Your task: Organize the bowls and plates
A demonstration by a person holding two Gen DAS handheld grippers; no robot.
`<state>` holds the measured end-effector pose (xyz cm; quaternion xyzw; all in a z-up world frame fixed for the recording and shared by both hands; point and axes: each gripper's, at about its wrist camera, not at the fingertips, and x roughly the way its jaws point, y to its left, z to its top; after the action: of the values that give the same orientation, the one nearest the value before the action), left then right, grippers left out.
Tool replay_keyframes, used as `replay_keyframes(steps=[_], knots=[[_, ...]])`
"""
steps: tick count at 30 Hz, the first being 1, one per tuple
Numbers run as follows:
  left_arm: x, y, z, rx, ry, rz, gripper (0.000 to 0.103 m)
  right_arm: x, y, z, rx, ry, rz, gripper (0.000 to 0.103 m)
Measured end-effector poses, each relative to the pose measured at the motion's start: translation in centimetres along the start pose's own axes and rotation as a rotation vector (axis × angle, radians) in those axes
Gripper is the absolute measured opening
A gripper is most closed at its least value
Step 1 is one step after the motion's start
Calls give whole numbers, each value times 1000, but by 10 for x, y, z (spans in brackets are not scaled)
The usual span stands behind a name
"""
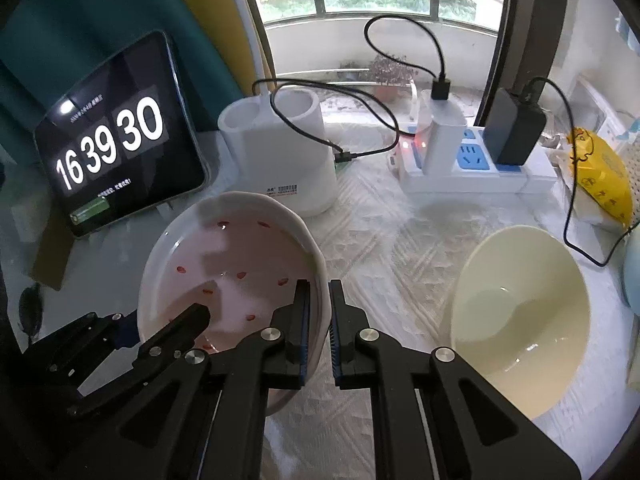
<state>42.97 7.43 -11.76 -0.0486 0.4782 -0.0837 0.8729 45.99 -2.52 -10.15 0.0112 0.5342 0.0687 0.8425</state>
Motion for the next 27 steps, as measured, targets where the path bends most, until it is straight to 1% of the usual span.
replay_keyframes(steps=[12, 17, 27], knots=[[-41, -16, -11, 15, -42, 9, 25, -41, 0, -14, 8, -46, 18, 9], [-53, -20, -14, 6, -54, 3, 25, -56, 2, -20, 3, -61, 24, 9], [-79, -35, -24, 21, -80, -3, 25, -88, 0, -35, 2, -93, 30, 9]])
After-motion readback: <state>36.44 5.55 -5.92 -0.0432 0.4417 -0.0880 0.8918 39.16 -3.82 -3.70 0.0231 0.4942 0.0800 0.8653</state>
